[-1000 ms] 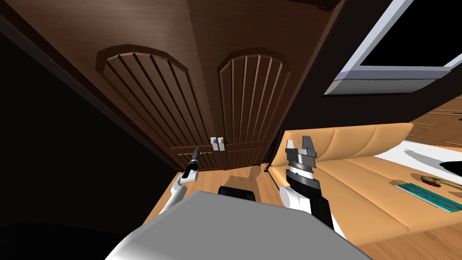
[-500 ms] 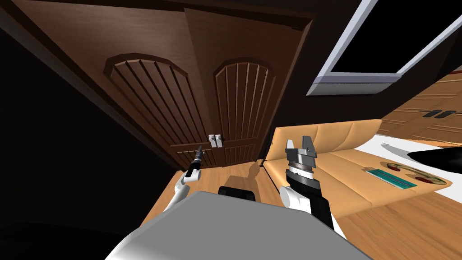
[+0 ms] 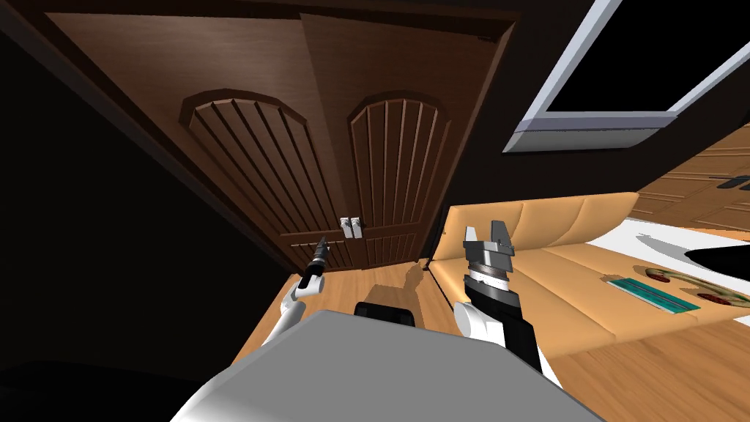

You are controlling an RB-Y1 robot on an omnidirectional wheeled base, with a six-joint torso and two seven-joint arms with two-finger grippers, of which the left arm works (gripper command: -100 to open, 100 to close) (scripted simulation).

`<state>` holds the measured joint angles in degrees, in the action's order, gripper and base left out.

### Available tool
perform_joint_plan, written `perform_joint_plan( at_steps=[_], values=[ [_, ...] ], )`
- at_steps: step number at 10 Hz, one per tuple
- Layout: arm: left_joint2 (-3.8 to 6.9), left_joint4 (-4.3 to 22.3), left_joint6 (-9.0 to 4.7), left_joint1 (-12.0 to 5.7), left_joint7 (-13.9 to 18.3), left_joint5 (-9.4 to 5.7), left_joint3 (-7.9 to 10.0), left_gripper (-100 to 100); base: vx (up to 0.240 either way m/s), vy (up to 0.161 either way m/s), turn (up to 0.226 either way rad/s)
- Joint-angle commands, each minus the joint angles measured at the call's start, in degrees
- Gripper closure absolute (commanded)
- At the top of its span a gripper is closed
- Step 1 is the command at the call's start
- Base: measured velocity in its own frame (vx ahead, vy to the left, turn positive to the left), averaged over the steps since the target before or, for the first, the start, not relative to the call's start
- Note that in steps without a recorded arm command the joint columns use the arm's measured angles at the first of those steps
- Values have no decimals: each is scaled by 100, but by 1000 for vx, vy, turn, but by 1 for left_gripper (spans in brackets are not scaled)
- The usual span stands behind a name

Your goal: Pull the door open

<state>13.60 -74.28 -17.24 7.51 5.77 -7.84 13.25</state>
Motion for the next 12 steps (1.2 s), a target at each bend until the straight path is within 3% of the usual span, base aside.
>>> perform_joint_plan(
  at_steps=[1,3,5,9,11,12],
  values=[
    [97,87,-7,98,-8,-24,169,-100,9,85,154],
    [160,198,-33,137,-34,-37,339,-100,81,95,97],
    [140,228,-52,87,-47,-31,340,-100,161,85,-16],
    [-20,189,-89,-147,-60,9,111,-100,194,3,-105],
    [-141,135,-105,-310,-61,40,-84,-100,229,-112,-203],
    [-141,135,-105,-310,-61,40,-84,-100,149,-101,-54]
  ],
)
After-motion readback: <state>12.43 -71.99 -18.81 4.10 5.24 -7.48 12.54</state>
